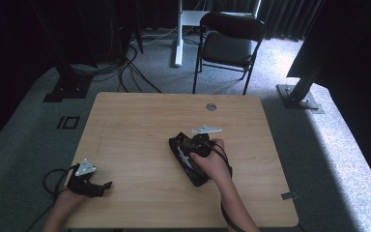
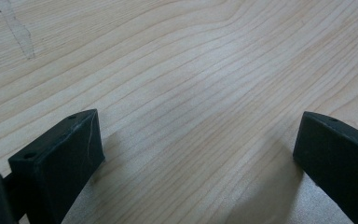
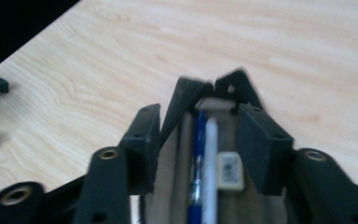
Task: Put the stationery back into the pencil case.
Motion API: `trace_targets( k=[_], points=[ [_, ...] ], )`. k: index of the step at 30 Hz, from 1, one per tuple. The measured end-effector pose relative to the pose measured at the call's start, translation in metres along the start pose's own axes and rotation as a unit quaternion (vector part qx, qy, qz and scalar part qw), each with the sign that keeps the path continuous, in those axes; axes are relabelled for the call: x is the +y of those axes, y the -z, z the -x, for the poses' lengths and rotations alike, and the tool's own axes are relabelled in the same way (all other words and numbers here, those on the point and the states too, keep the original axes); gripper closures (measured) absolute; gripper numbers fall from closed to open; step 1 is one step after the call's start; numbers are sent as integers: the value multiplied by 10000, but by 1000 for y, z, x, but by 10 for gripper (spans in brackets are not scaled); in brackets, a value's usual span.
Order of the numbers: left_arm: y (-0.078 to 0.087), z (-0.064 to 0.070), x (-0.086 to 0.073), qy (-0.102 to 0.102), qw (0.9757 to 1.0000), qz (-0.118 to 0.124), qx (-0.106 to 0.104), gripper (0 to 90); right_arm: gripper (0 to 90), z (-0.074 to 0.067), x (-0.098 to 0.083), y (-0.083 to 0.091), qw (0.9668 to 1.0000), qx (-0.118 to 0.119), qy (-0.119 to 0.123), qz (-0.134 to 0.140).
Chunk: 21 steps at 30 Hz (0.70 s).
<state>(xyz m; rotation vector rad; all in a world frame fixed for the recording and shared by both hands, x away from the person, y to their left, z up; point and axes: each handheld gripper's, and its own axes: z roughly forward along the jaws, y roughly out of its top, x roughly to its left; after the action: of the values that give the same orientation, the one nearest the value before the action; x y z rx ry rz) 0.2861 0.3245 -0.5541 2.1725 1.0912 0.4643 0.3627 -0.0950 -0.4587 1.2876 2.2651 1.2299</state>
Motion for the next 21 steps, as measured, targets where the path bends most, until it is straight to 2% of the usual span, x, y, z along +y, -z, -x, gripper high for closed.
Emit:
trace_targets(
  k=[2, 7, 16, 21],
  points=[
    [0, 0, 0, 0, 10000, 1, 0, 16, 399, 5, 1, 1, 9998, -46, 144, 92],
    [0, 0, 0, 0, 10000, 0, 0, 16, 325, 18, -1, 3, 9997, 17, 120, 211],
    [0, 0, 0, 0, 10000, 1, 0, 16, 242, 42, -8, 13, 9987, -352, 145, 344],
    [0, 0, 0, 0, 10000, -1, 0, 16, 212, 56, -16, 19, 9977, -581, 191, 301]
  ],
)
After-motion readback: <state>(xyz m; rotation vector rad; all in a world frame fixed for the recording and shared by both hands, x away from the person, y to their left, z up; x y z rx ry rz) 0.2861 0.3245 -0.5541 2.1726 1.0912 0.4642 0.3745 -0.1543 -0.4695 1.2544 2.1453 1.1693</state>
